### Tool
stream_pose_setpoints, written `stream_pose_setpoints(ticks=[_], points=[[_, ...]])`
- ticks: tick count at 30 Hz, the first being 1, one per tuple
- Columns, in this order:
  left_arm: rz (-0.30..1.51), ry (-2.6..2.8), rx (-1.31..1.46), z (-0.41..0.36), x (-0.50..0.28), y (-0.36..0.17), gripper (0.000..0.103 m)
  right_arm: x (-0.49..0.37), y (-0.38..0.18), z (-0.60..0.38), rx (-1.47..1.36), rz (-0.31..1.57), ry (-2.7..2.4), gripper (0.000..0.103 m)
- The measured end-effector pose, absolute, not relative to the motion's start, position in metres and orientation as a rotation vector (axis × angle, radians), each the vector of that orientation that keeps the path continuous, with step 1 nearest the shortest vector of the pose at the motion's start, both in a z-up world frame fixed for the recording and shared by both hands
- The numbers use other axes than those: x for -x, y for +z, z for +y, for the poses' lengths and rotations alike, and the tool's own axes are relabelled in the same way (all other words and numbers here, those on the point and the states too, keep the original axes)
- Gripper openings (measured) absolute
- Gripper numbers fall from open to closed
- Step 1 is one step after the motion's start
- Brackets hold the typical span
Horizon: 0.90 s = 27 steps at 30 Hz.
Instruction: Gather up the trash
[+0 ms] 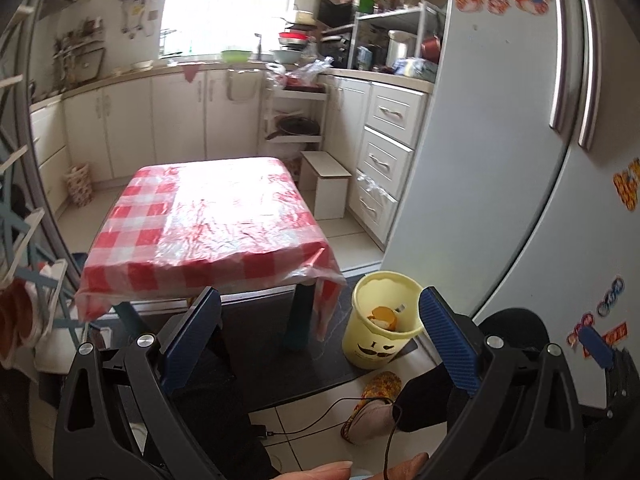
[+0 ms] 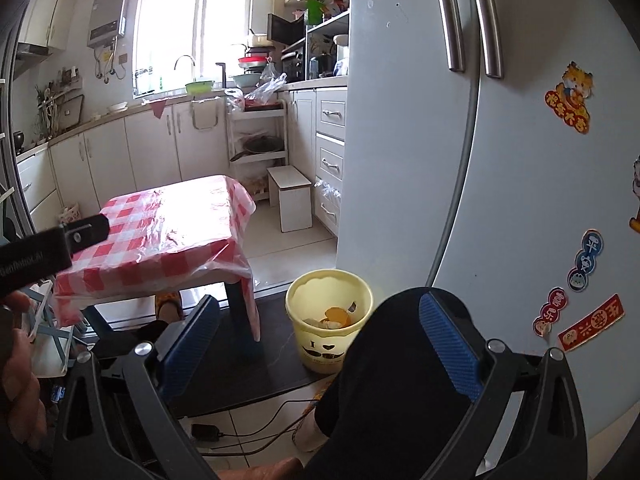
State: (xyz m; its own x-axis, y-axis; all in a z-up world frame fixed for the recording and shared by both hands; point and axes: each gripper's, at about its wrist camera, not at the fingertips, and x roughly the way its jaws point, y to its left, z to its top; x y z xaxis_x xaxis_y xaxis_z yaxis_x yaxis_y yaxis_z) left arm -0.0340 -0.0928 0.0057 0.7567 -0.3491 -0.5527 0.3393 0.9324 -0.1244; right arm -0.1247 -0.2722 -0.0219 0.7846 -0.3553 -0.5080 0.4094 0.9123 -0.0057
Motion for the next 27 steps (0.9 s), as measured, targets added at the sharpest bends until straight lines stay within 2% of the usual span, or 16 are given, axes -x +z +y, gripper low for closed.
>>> stream_pose_setpoints(ticks=[27], points=[[0.584,-0.376,0.002,-0.098,0.044,0.009,0.095,0.122,-0.022,-0.264,-0.077,0.538,-0.392,0.096]])
